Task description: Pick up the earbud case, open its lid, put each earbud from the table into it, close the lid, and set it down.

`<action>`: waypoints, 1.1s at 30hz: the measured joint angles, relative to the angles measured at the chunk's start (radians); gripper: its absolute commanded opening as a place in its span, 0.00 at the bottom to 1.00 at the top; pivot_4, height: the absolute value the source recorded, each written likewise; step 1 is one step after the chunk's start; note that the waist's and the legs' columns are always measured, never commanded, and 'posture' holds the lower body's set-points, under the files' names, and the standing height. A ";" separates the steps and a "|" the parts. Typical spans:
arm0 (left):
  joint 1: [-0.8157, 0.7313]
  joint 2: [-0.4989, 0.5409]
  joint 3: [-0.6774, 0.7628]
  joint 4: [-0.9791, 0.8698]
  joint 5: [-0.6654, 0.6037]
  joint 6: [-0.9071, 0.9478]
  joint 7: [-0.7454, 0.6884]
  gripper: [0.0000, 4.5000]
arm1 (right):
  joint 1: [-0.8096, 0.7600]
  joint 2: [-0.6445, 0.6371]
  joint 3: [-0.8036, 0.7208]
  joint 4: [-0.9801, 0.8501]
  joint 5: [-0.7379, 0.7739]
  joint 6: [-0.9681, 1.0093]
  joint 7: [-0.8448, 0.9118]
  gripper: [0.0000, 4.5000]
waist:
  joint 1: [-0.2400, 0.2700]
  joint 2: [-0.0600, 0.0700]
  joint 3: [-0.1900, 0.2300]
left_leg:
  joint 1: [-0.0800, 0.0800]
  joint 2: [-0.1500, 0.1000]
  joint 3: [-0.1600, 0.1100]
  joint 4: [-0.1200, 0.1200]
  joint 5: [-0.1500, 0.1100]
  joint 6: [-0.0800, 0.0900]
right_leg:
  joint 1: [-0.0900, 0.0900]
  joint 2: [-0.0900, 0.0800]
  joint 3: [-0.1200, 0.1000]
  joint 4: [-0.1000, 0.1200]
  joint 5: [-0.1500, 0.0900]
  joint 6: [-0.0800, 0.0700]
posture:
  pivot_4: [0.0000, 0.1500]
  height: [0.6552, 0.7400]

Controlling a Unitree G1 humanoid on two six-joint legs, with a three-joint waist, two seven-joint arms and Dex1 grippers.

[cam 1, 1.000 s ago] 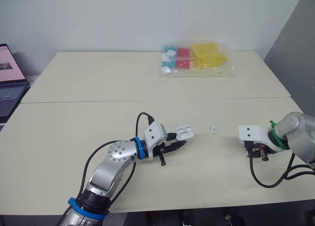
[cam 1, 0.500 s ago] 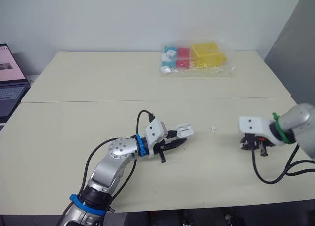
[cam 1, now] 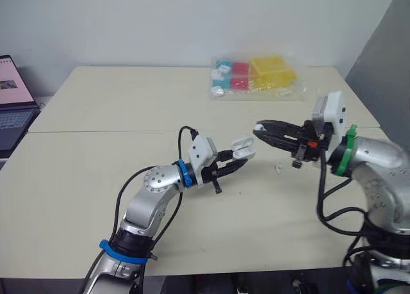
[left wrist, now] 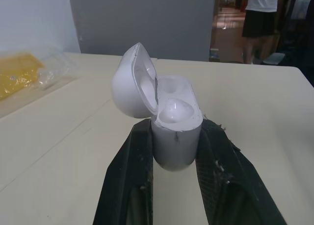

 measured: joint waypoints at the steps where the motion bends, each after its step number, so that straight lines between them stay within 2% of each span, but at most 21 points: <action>1: -0.002 0.002 0.003 0.001 -0.005 0.006 -0.003 0.18 | 0.021 0.017 0.012 -0.020 0.004 -0.007 -0.028 0.09 | 0.000 0.000 0.000 | 0.000 0.000 0.000 0.000 0.000 0.000 | 0.000 0.000 0.000 0.000 0.000 0.000 | 1.00 1.00; 7: -0.010 0.013 0.002 0.005 -0.021 0.019 -0.030 0.18 | 0.102 0.021 0.077 -0.041 -0.012 -0.110 -0.113 0.09 | -0.002 0.000 0.000 | 0.000 0.000 0.000 0.001 0.000 0.000 | 0.000 0.000 0.000 0.000 0.000 0.000 | 1.00 1.00; 14: -0.009 0.022 0.002 0.013 -0.021 0.004 -0.068 0.18 | 0.185 -0.004 0.178 0.016 -0.109 -0.304 -0.143 0.09 | -0.003 0.000 0.000 | 0.001 0.000 0.000 0.000 0.000 0.000 | 0.000 0.001 0.000 0.001 0.000 0.000 | 1.00 1.00; 33: -0.023 0.022 0.002 0.050 -0.021 0.003 -0.072 0.18 | 0.224 -0.046 0.218 0.124 -0.129 -0.456 -0.141 0.09 | -0.003 0.000 0.000 | 0.000 0.000 0.000 0.000 0.000 0.000 | 0.000 0.001 0.000 0.000 0.000 0.000 | 1.00 1.00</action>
